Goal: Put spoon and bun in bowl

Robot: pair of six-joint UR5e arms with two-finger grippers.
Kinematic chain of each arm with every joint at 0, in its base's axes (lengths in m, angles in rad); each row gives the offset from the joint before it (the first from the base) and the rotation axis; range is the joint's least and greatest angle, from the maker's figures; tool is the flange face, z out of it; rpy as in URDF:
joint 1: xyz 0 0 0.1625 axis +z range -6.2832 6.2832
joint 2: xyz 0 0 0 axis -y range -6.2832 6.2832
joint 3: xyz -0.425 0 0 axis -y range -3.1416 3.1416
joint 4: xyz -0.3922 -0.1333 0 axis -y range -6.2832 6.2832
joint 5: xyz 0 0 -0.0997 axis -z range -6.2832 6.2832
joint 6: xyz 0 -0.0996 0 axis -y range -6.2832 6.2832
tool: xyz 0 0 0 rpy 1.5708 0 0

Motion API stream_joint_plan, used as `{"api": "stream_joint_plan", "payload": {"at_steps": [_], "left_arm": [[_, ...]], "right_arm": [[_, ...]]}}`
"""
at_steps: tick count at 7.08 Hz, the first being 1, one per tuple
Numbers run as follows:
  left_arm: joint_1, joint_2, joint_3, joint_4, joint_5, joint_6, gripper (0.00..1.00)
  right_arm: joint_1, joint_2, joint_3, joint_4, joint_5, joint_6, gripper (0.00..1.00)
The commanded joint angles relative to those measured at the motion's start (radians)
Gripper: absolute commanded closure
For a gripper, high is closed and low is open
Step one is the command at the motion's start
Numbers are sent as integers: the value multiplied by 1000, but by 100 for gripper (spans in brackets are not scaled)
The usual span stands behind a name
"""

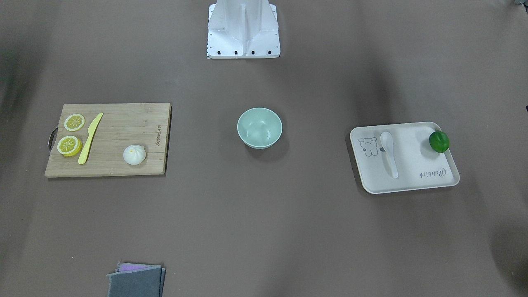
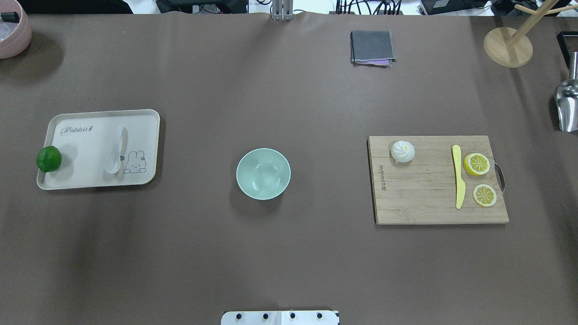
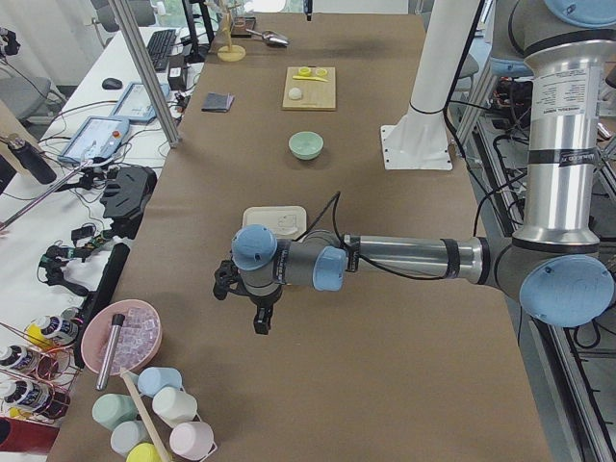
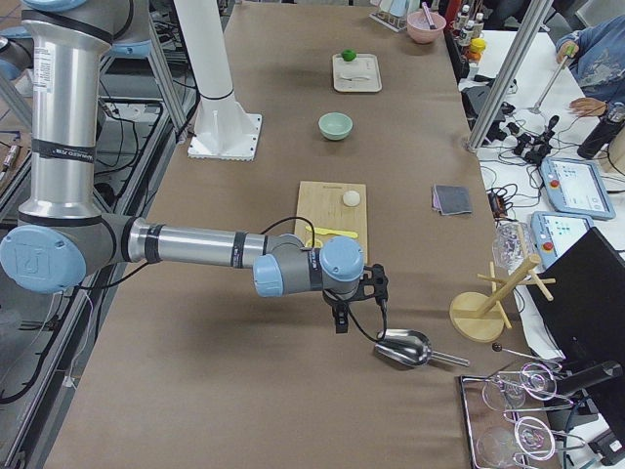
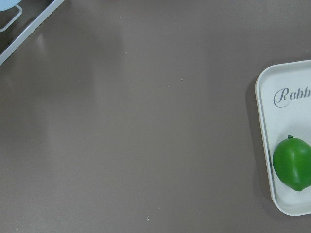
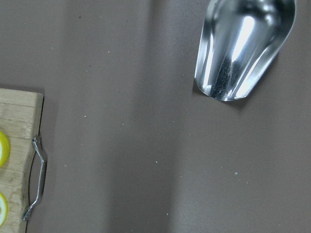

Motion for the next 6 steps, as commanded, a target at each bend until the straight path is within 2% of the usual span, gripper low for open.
{"api": "stream_joint_plan", "payload": {"at_steps": [1,6], "left_arm": [[0,9,-14,-26,0,10,2],[0,6,-20,-26,0,10,2]], "right_arm": [[0,2,0,0,-1,0,0],[0,10,-5,-1,-1,1,0]]}}
